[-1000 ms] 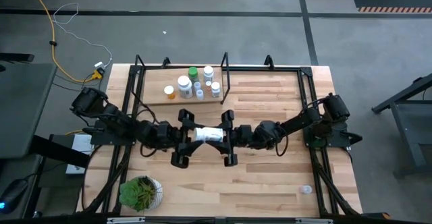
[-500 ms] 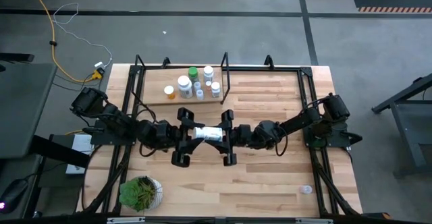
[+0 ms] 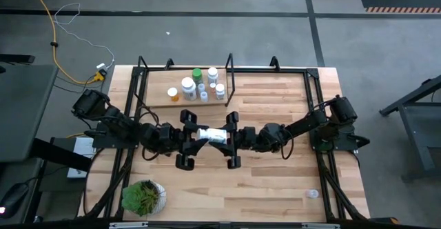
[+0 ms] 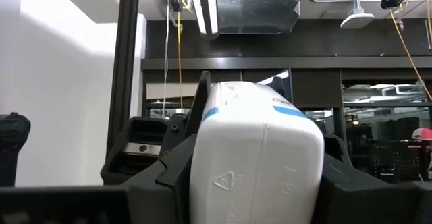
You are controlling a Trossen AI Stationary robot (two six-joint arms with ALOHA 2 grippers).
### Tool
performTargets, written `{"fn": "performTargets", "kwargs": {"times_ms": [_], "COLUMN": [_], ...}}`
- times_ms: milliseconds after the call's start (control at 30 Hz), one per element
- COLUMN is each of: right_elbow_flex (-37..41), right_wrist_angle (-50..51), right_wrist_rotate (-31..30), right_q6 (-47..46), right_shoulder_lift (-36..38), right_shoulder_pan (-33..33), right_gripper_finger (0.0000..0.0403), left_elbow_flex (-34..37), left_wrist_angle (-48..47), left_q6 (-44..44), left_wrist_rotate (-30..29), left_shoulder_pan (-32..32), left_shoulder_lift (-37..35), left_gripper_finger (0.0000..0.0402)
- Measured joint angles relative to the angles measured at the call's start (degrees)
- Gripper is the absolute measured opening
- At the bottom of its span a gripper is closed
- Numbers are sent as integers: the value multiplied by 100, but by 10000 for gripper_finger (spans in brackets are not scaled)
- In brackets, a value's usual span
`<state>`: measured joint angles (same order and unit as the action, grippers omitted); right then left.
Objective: Pick and place medicine bottles onto shelf by color
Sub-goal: Put the medium white pill bottle on the shelf
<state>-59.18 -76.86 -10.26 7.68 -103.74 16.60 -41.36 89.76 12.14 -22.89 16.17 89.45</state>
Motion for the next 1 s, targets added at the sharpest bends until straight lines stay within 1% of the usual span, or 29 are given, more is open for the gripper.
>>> {"fn": "performTargets", "kwargs": {"times_ms": [67,133,233,333,433,533,600,667,767,833,867,933,1000], "right_elbow_flex": [0,0,-2,-2,-2,-2,-2,0,0,0,0,0,0], "right_wrist_angle": [173,571,1481,2594,3872,5206,6046,6832,7869,8567,8846,9464,9946], "right_wrist_rotate": [-46,-220,-614,-1078,-1562,-1892,-2247,-2821,-3578,-4028,-4215,-4598,-4906], "right_q6": [14,9,36,172,184,97,-45,-283,-741,-1160,-1394,-1872,-2419], "right_shoulder_lift": [65,219,549,958,1435,1906,2174,2391,2595,2655,2657,2657,2625], "right_shoulder_pan": [0,-5,15,79,142,261,356,448,613,723,759,789,770], "right_gripper_finger": [176,196,232,262,276,278,279,279,279,279,279,279,279], "left_elbow_flex": [2,4,56,202,331,433,430,368,22,-346,-546,-925,-1268], "left_wrist_angle": [-2,-19,-162,-377,-923,-1915,-2803,-3832,-6067,-7738,-8574,-10108,-11332], "left_q6": [26,118,301,446,641,715,749,684,176,-500,-953,-1924,-2860], "left_wrist_rotate": [-97,-247,-574,-776,-1163,-1983,-2431,-2830,-3765,-4228,-4338,-4361,-4263], "left_shoulder_pan": [2,2,6,6,6,54,98,162,259,258,260,250,102], "left_shoulder_lift": [-30,-70,-231,-437,-816,-1372,-1800,-2235,-2783,-2971,-3025,-3075,-3077], "left_gripper_finger": [157,157,156,156,156,156,156,156,156,156,156,156,156]}}
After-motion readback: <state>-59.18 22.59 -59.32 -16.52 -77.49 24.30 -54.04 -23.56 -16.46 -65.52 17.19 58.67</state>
